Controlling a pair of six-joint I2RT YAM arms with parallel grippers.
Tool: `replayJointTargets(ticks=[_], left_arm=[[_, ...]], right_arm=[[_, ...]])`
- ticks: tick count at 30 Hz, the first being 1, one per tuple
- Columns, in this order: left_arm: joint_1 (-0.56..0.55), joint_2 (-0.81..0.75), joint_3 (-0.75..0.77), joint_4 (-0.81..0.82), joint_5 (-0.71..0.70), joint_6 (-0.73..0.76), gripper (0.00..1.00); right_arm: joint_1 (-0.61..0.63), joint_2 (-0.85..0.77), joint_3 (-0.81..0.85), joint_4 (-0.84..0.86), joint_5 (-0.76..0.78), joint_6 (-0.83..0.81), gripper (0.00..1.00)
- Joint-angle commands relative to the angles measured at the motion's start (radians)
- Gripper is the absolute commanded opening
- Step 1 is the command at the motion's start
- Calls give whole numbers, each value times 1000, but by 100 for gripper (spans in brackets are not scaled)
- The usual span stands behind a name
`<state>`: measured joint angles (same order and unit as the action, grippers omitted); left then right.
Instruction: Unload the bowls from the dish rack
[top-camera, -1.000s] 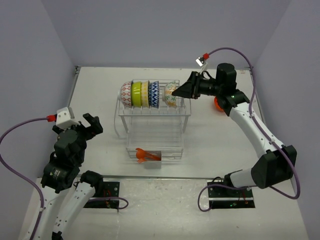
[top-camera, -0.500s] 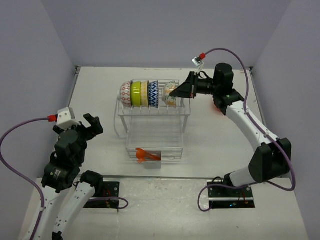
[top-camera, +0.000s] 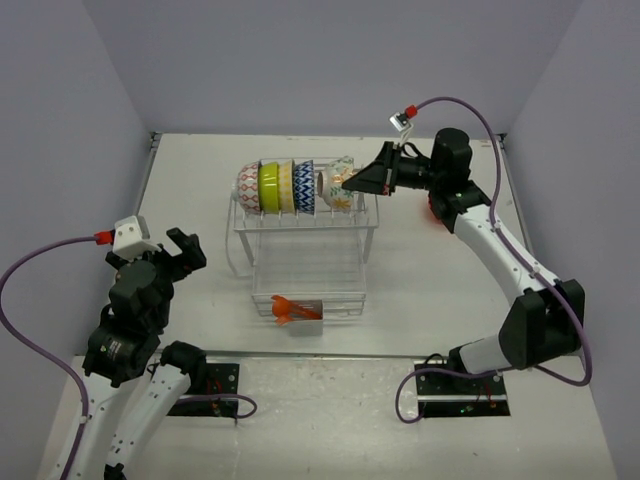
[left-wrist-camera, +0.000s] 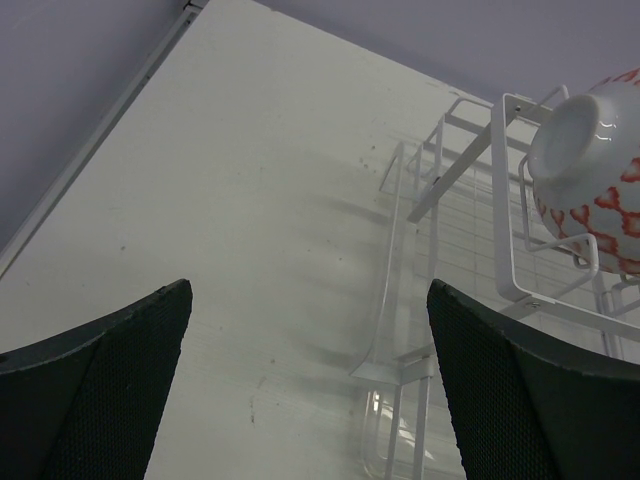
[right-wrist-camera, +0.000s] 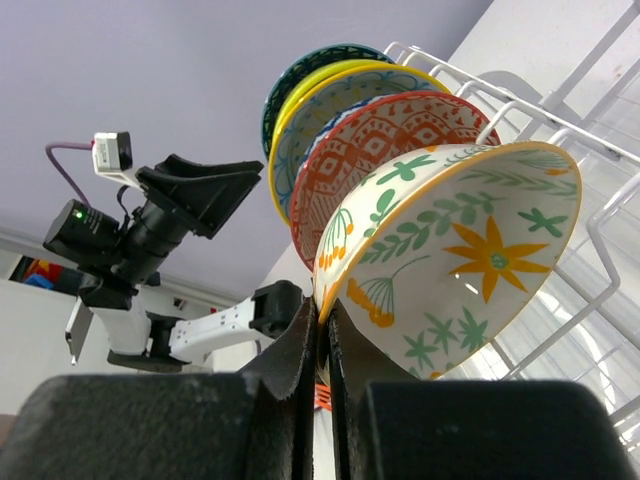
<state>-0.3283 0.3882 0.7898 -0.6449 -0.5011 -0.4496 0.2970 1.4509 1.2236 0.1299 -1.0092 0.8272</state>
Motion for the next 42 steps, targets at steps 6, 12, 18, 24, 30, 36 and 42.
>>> replayJointTargets(ticks=[6,12,18,24,30,36,42], left_arm=[[6,-11,-4,48,7,19,100],[6,-9,-4,47,9,19,100],[6,-14,-3,47,6,19,100],[6,-15,-4,50,9,20,100],[6,-12,-8,60,35,28,100],[6,-20,-7,59,36,29,100],[5,-40,-9,62,39,29,100]], right_arm=[[-10,-174,-27,106,72,84,0],[-32,-239,-26,142,77,119,0],[-45,-331,72,-111,165,-116,0],[-85,-584,15,-482,476,-474,0],[-113,-614,-18,-682,790,-563,0],[-116,-483,-81,-783,1006,-570,0],[-116,-460,-118,-764,1023,-554,0]])
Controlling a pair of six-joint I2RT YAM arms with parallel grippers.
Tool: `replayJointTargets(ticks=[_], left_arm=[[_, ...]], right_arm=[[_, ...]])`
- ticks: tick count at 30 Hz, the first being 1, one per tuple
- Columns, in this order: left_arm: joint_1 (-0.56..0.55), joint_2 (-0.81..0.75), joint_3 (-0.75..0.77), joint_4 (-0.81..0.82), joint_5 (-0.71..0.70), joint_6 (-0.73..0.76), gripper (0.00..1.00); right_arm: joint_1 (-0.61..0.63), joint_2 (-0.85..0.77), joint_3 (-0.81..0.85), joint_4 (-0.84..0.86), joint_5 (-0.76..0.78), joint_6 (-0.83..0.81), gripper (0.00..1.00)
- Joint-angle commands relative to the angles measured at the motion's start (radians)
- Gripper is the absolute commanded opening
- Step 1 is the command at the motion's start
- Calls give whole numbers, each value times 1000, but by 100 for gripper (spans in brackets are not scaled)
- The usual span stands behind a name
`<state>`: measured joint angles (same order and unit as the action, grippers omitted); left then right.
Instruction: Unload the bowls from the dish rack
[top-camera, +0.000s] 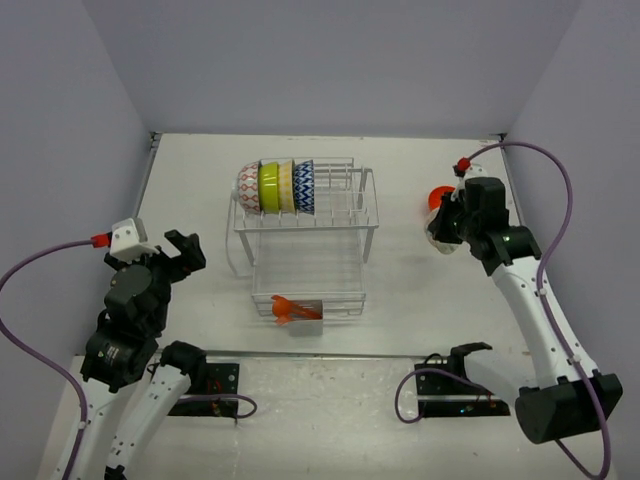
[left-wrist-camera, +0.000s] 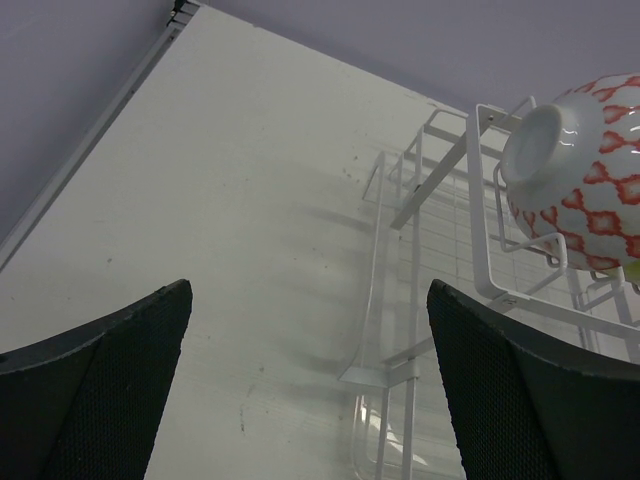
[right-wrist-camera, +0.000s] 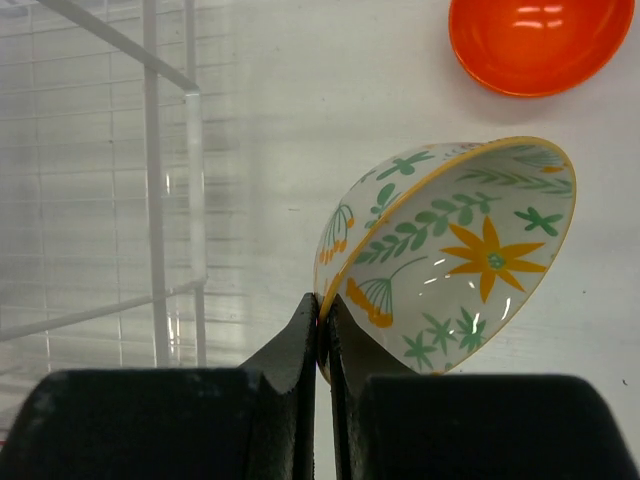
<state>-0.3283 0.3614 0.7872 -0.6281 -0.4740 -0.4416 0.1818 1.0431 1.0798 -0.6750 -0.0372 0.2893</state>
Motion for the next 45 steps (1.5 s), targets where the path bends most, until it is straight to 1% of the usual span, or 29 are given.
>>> replayJointTargets(ticks=[1,6,9,12,15,17,21,30,35,36,39,42,45], left_arm=[[5,-13,-6,44,14,21,100],[5,-16,-6,47,15,21,100],[5,-15,-6,48,17,23,100],[5,-12,-6,48,20,23,100],[5,-15,-8,51,26,26,100],[5,-15,-8,51,29,27,100],[5,-18,-6,51,31,27,100],[2,-42,-9,53,28,27,100],[2,-42,-8,50,25,26,100],[2,-42,-8,48,23,26,100],[0,-44,-9,51,25,26,100],[-2,-41,-9,50,25,26,100],[-2,-39,-8,50,25,26,100]], right_arm=[[-1,-49,28,32,59,-16,0],[1,14,48,-44,167,-22,0],[4,98,40,-90,189,-26,0],[13,133,3,-63,212,-12,0],[13,190,-27,-43,276,-1,0],[15,271,-15,-70,301,13,0],[18,362,-18,-69,370,24,0],[34,506,-49,-29,367,39,0],[54,540,-40,-35,356,39,0],[56,544,-35,-43,365,42,3],[65,545,-31,-63,379,54,28],[79,505,-21,-75,375,60,38],[85,447,5,-98,370,60,41]])
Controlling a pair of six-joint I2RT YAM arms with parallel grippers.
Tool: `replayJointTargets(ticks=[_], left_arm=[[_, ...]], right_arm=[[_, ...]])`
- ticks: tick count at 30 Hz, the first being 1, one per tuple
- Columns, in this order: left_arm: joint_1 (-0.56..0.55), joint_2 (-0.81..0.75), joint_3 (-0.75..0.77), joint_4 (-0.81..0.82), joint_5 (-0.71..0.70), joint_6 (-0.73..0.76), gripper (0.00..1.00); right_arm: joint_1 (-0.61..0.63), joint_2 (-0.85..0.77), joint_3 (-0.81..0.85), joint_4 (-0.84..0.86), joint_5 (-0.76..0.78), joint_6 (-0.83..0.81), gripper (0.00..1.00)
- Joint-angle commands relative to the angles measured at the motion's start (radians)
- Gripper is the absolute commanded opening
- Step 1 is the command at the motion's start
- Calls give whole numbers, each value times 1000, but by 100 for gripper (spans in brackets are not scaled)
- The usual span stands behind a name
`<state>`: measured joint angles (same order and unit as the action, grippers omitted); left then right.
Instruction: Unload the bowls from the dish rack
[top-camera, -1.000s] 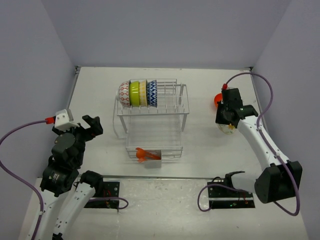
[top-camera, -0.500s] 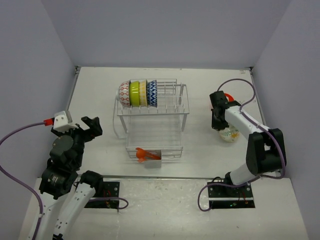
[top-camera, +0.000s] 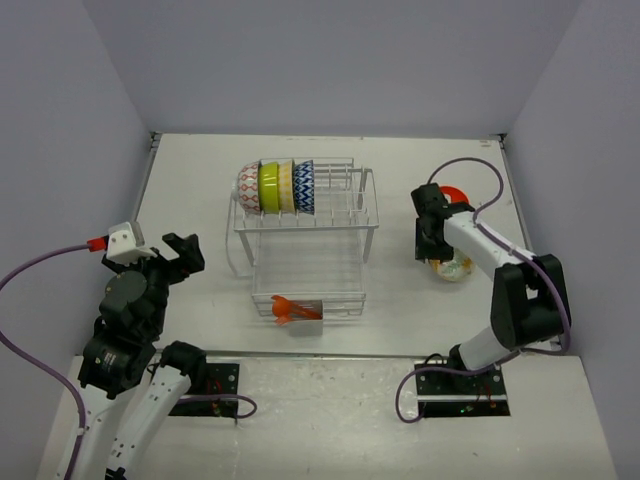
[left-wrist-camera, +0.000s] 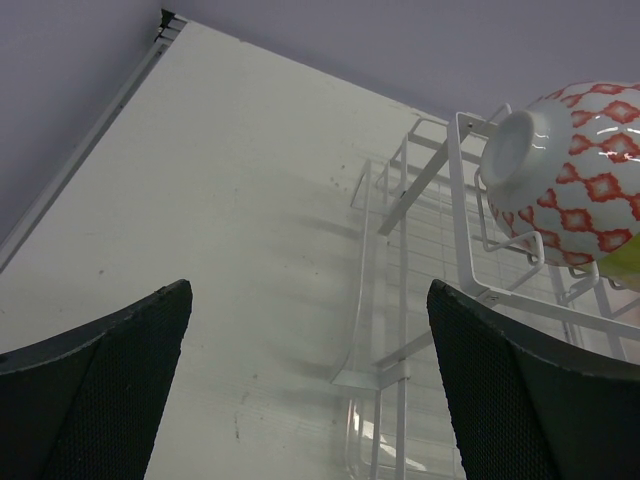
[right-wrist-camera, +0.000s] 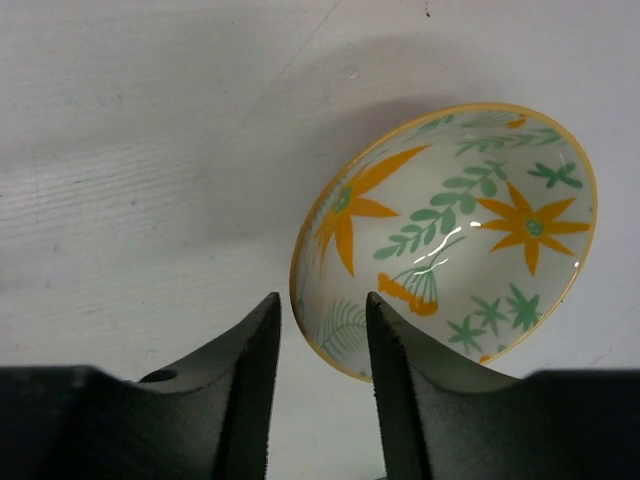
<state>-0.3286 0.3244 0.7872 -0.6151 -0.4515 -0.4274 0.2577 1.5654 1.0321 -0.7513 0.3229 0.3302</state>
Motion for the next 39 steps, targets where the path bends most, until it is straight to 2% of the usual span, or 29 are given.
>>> replayJointTargets(ticks=[1,3,4,5,6,7,8,12,13,14,15,16,17,19,21,24,25,28,33,39], left_arm=[[-1,-2,-8,37,1,10,100],[-1,-1,-9,35,0,10,100],[-1,-1,-9,37,0,10,100],[-1,1,-9,35,0,10,100],[-1,4,-9,37,0,10,100],[-1,7,-8,37,2,10,100],[-1,8,-8,37,2,10,100],[-1,21,-8,35,0,10,100],[-1,22,-8,34,-3,10,100],[-1,24,-8,34,-4,10,100],[0,27,-6,34,-7,9,100],[0,30,-6,31,-10,9,100],[0,33,-6,32,-10,9,100],[0,39,-6,31,-13,7,100],[0,42,-5,28,-15,6,100],[0,39,-6,29,-15,6,100],[-1,38,-6,29,-16,6,100],[0,39,-6,28,-18,6,100],[0,51,-6,29,-15,6,100],[0,56,-6,31,-10,7,100]], right_arm=[[12,-117,60,-39,15,21,48],[23,-171,88,-60,42,24,55],[43,-203,95,-77,57,27,68],[54,-272,118,-83,65,32,70],[63,-309,129,-88,68,35,81],[80,-349,140,-83,64,33,99],[87,-426,161,-74,51,29,99],[97,-658,120,139,-247,30,99],[97,-704,80,325,-336,80,99],[97,-743,4,428,-554,119,99],[97,-778,-25,611,-646,177,99],[97,-774,-55,692,-721,325,99],[97,-757,-84,772,-869,386,99],[100,-658,-75,927,-987,514,98],[106,-551,-12,935,-1063,535,93],[112,-447,132,821,-1090,468,86],[121,-385,166,769,-1113,439,81],[135,-318,230,754,-1145,426,67],[167,-203,264,733,-1188,417,58],[206,-128,283,794,-1213,415,51]])
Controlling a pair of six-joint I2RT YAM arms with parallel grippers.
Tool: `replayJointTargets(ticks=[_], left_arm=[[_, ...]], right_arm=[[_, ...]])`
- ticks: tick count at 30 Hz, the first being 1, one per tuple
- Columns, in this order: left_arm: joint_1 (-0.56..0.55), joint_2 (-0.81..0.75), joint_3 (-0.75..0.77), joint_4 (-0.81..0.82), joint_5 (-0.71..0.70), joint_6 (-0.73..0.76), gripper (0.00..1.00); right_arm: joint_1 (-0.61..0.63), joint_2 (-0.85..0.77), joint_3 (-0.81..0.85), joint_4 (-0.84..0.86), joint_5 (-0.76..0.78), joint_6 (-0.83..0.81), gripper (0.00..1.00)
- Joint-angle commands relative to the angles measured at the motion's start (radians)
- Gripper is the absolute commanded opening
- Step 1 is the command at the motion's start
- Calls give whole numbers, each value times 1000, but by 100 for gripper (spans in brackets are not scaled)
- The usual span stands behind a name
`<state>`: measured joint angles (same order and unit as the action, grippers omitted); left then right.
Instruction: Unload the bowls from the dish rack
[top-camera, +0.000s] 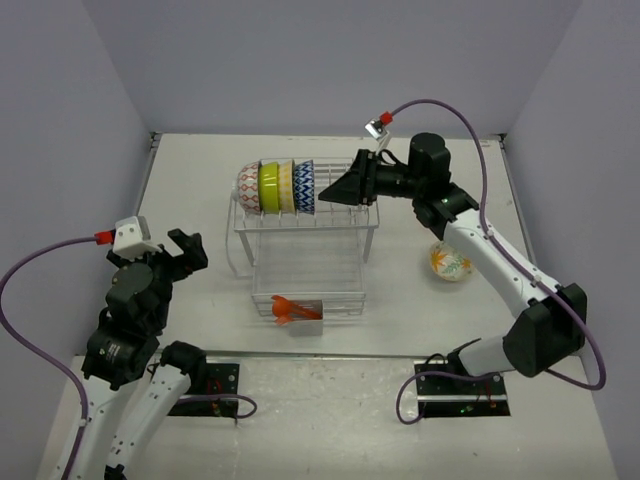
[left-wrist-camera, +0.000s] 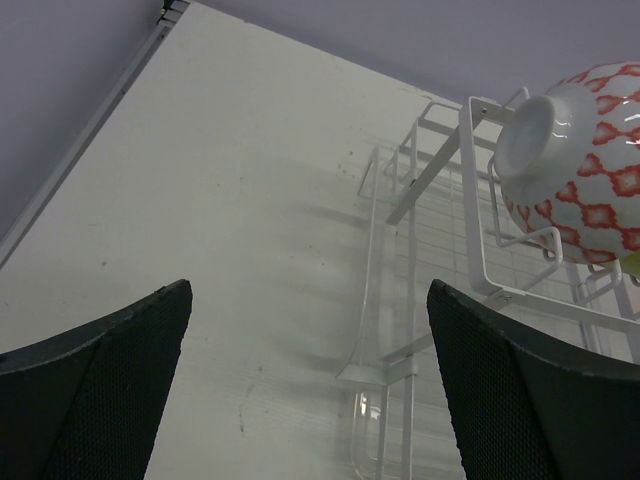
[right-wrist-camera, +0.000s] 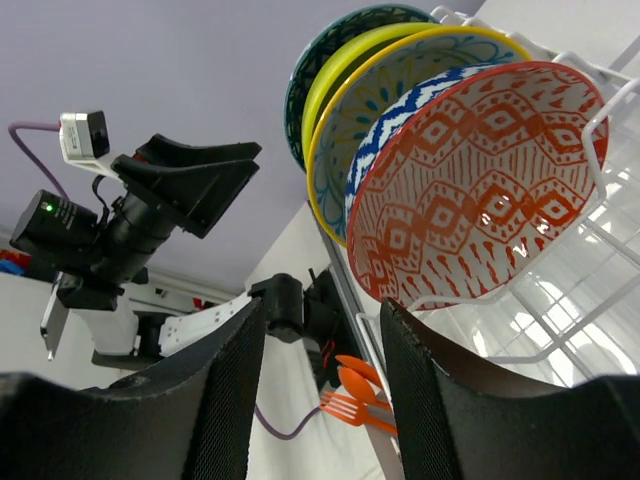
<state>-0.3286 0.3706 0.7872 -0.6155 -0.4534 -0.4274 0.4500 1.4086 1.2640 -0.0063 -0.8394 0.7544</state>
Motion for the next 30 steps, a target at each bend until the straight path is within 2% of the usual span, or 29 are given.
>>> replayJointTargets(ticks=[1,8,13,16,20,27,30], left_arm=[[0,10,-6,31,-8,7,100],[0,5,-6,31,-8,7,100],[0,8,-6,33,-5,9,100],[-1,7,-8,33,-5,9,100],[0,8,-8,34,-5,9,100],[0,7,-8,34,-4,9,100],[0,7,-8,34,-4,9,100]], right_arm=[[15,39,55,58,-62,-3,50],[29,113,67,130,-67,25,46],[39,168,64,241,-115,83,43],[41,190,64,313,-141,128,39],[49,194,72,324,-129,132,27],[49,205,61,374,-139,167,23],[50,208,55,393,-139,183,17]])
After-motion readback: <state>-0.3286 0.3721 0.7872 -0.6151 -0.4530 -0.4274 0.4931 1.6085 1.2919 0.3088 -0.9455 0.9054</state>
